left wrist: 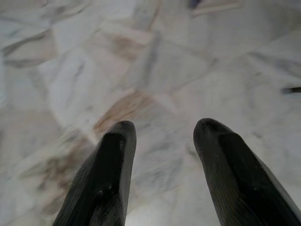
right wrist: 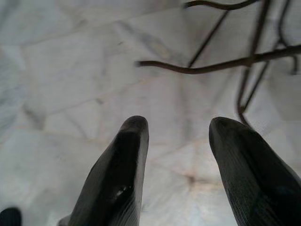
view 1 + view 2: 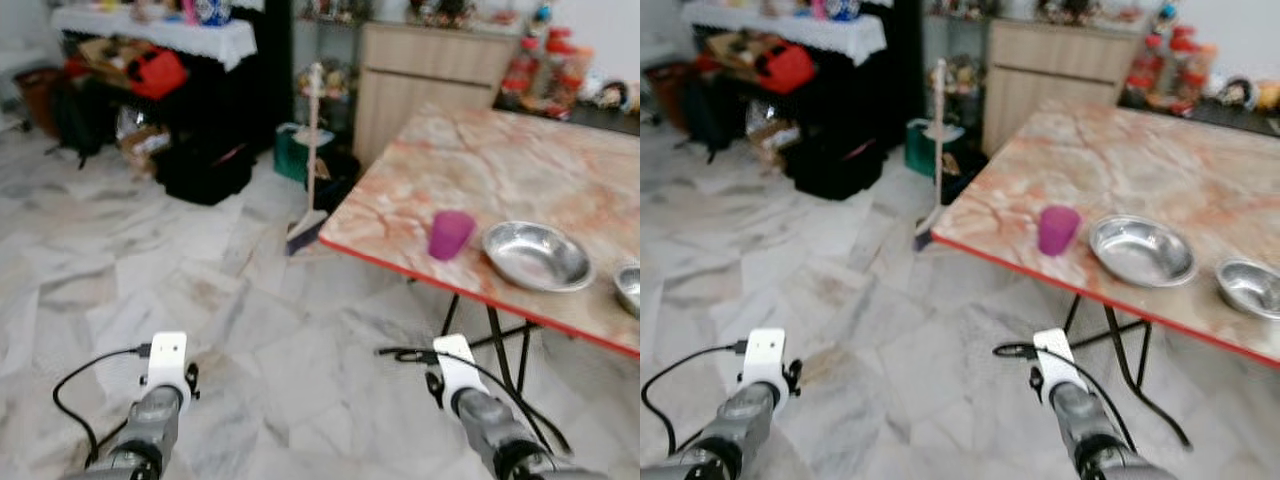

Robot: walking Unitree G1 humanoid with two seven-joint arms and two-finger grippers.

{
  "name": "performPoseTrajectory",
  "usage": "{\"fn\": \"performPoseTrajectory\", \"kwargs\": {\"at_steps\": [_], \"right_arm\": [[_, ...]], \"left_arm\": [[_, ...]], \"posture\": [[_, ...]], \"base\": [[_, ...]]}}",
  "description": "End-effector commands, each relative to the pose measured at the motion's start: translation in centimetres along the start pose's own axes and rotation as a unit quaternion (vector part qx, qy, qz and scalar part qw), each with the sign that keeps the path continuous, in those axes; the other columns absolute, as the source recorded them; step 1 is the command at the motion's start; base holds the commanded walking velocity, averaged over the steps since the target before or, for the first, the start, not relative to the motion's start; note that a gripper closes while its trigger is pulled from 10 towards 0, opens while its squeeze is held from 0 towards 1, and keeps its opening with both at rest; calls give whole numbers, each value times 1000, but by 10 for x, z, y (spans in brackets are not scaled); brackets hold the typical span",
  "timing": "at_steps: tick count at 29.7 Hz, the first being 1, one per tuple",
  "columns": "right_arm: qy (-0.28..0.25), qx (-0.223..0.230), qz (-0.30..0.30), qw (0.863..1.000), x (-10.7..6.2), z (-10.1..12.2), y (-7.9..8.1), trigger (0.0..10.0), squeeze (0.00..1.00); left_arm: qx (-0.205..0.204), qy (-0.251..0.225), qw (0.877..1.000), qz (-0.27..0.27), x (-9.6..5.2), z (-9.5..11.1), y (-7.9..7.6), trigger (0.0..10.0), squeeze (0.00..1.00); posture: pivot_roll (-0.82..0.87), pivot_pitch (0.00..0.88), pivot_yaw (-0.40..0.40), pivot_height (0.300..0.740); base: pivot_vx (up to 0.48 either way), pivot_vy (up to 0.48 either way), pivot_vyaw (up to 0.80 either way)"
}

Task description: Setting the table

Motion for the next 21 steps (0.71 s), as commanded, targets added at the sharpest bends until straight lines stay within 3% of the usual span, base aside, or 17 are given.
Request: {"fn": "performPoseTrajectory", "kwargs": {"at_steps": [1, 21], "right_arm": [[-7, 5, 0, 1000, 1, 6, 1, 10000, 0], [-5, 3, -2, 1000, 0, 2, -2, 10000, 0]], "left_arm": [[4, 8, 1000, 0, 0, -2, 2, 10000, 0], [10, 12, 1000, -6, -2, -7, 0, 10000, 0]], "posture": [[-4, 0, 9, 740], [-15, 0, 18, 740]], "base": [[0, 0, -644], [0, 0, -645]]}}
Point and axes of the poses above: a point about 5 cm out from each wrist's last joint towards the gripper, its own x axis pointing out of the wrist towards the gripper, its own z axis along the axis of the wrist's last joint, y = z × x, the point moved 2 cm from there along x, pointing out of the wrist towards the gripper, and after that the axes turned 1 degree about x, right-handed, at the moved point
